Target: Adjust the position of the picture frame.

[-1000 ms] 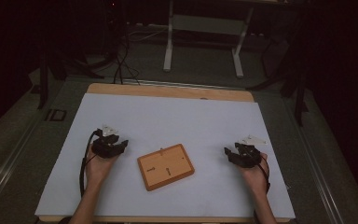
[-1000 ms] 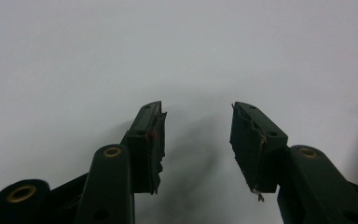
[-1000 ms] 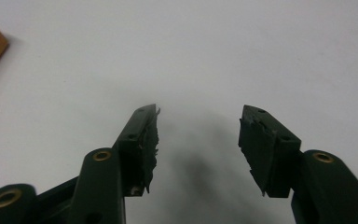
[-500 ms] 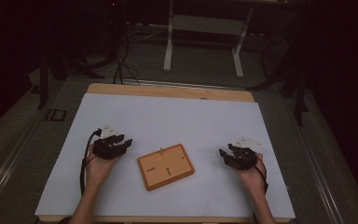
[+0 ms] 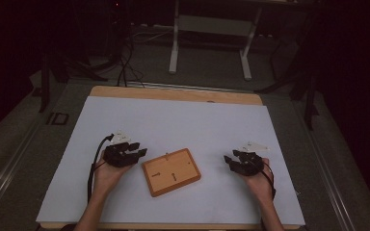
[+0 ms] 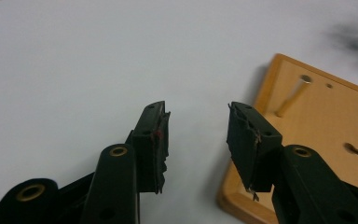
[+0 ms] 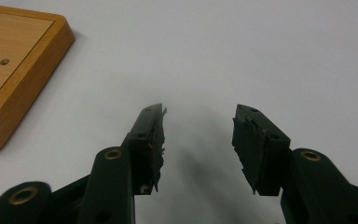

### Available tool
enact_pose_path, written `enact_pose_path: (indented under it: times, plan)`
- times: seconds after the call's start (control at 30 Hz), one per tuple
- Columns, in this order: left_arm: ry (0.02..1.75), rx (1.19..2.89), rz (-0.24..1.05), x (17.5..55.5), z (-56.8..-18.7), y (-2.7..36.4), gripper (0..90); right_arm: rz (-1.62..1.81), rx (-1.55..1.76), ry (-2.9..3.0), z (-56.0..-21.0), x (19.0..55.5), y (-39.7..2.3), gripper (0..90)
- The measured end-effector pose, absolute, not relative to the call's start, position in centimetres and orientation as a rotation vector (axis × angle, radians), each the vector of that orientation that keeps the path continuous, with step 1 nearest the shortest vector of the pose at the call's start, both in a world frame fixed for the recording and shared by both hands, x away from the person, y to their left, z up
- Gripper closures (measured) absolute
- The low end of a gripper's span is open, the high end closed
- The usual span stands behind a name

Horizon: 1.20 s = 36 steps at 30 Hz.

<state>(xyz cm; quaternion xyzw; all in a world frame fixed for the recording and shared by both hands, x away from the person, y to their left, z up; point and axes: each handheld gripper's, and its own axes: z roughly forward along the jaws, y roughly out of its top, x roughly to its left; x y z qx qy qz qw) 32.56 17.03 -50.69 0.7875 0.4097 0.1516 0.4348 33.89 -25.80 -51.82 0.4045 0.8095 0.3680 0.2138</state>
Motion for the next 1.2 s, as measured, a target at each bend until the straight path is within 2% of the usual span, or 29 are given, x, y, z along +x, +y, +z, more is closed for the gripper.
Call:
enact_pose_path:
  times: [0.37,1.0,1.2]
  plan:
    - [0.911,1.999,0.310,32.2,-50.6,14.0,59.8,1.017,1.123,2.236,-51.9,33.9,-25.9,48.2]
    - [0.899,2.071,0.297,33.1,-51.7,10.1,61.0,1.006,1.151,2.224,-52.2,34.1,-26.4,44.4]
    - [0.912,2.084,0.287,33.7,-52.3,9.5,67.3,1.004,1.157,2.224,-52.2,34.1,-26.5,44.2]
